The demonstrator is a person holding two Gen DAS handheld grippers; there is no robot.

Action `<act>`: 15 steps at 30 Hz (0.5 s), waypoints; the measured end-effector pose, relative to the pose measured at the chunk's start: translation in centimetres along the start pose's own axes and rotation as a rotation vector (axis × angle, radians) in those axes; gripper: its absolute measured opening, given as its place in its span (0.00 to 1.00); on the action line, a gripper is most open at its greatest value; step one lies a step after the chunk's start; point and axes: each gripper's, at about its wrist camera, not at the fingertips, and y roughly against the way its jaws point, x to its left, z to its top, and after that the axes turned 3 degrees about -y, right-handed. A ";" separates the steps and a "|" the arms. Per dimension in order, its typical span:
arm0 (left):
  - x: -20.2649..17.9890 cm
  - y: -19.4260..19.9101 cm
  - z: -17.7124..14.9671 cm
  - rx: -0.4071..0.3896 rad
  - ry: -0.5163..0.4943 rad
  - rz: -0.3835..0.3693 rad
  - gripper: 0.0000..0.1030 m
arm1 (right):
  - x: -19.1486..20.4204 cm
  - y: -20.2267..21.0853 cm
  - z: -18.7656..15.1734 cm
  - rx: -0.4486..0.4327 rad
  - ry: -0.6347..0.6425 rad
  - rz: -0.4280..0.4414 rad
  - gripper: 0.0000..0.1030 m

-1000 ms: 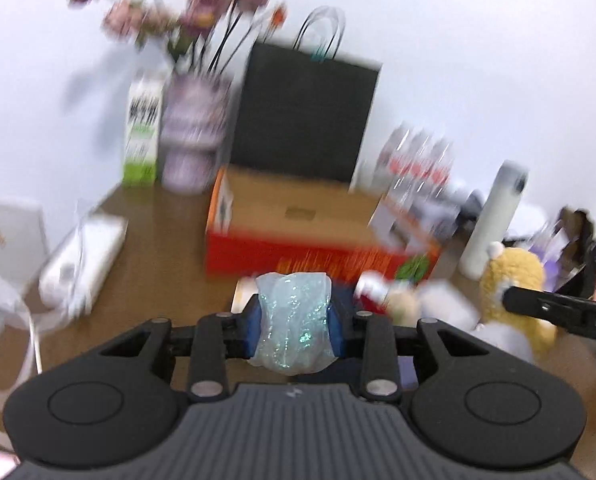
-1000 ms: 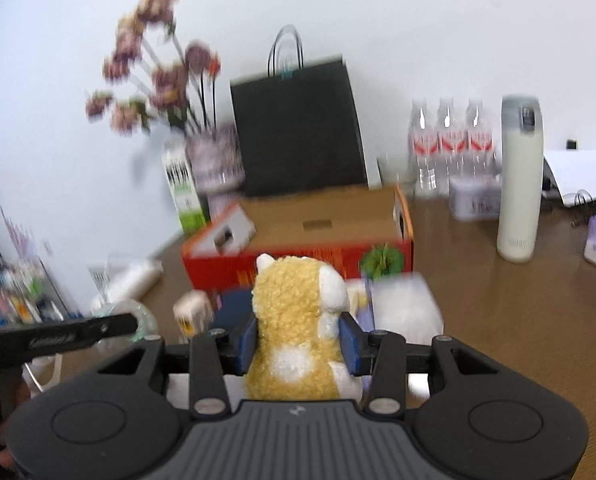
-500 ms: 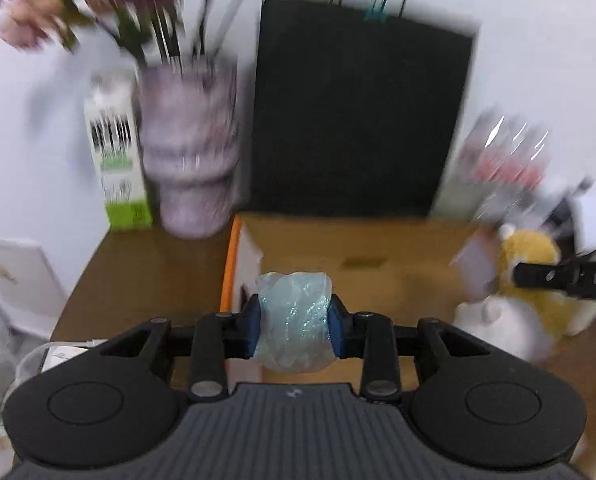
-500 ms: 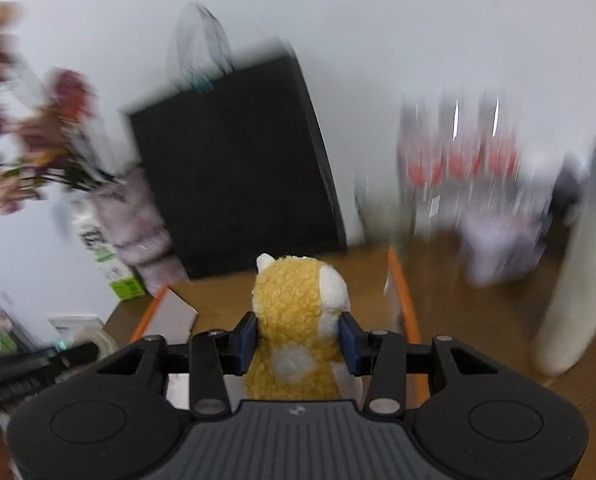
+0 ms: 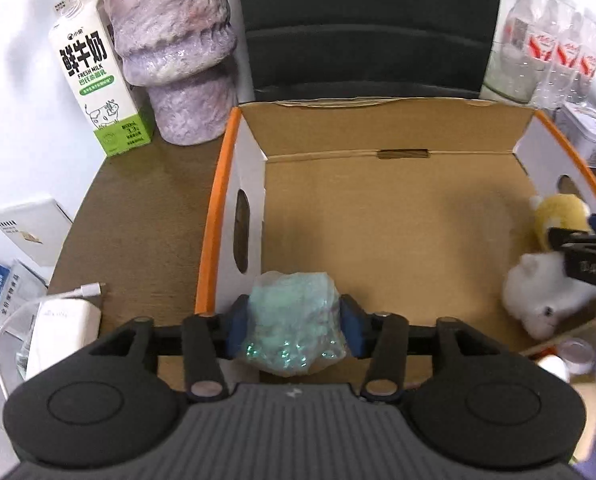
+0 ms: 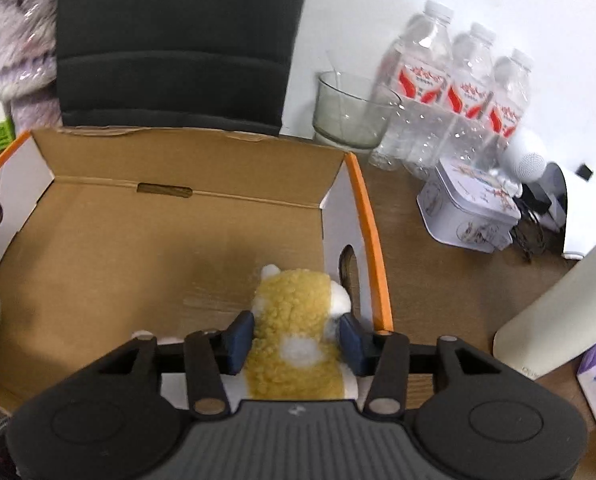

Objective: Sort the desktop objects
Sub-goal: 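Carry the bag with the left tool into the box while the right tool drops the sheep in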

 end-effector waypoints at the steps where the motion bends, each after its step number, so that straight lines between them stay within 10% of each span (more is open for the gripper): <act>1: 0.0 0.7 -0.1 -0.010 -0.009 0.000 0.58 | -0.1 0.4 0.1 0.013 0.005 0.021 0.60; 8: 0.3 7.1 -2.4 -0.154 -0.012 -0.027 0.87 | -3.4 8.5 -1.7 -0.143 -0.074 0.104 0.82; 15: -1.1 14.2 -12.4 -0.366 0.110 -0.058 1.00 | -6.6 16.6 -13.7 -0.353 -0.161 0.311 1.00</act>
